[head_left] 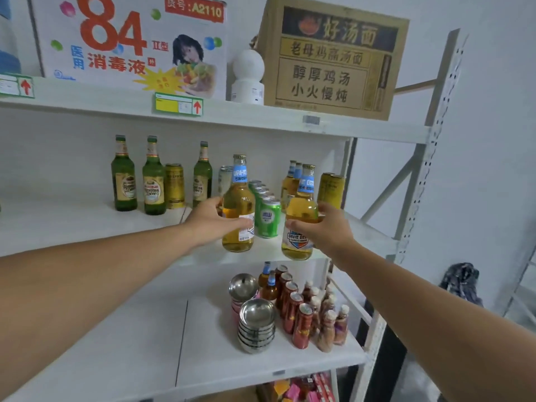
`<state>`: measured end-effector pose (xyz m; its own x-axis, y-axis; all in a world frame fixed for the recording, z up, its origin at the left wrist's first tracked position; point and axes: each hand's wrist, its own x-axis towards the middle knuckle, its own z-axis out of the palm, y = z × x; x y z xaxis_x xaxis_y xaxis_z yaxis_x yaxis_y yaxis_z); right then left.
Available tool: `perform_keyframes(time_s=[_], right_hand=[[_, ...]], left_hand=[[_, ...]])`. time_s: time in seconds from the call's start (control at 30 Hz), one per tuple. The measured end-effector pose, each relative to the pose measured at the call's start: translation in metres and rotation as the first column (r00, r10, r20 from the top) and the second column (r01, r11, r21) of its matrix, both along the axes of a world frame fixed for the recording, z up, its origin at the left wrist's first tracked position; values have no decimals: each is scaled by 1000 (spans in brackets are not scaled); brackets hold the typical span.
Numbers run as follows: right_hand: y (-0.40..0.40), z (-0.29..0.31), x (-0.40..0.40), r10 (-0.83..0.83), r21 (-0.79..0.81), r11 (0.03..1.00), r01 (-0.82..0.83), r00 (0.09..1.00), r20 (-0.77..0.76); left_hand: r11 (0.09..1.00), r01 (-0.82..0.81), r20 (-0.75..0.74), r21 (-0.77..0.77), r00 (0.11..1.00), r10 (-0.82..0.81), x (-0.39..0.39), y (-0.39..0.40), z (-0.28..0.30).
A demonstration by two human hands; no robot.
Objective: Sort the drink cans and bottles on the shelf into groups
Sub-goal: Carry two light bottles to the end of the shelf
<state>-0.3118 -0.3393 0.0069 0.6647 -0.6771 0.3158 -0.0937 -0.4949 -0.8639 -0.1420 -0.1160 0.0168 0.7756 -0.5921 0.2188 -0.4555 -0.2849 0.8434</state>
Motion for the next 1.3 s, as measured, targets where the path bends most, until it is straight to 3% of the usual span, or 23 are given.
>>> perform_keyframes(time_s=[0.33,0.77,1.03,1.3], right_hand=[[-99,-4,-63,-128,-9,992,128,992,-8],[-179,-7,-24,-220,-10,975,221,974,47],[-225,0,32,-201,5,979,201,979,25],[-271,-4,68,-73,22,997,73,997,5]], left_hand=[[997,75,-28,-7,997,-75,-63,-115,-10],[998,60,-25,-14,998,-61,-8,-237,-11],[997,-72,-53,-27,996,71,48,-297,-21],[972,-236,-64,4,970,236,67,-342,-34]])
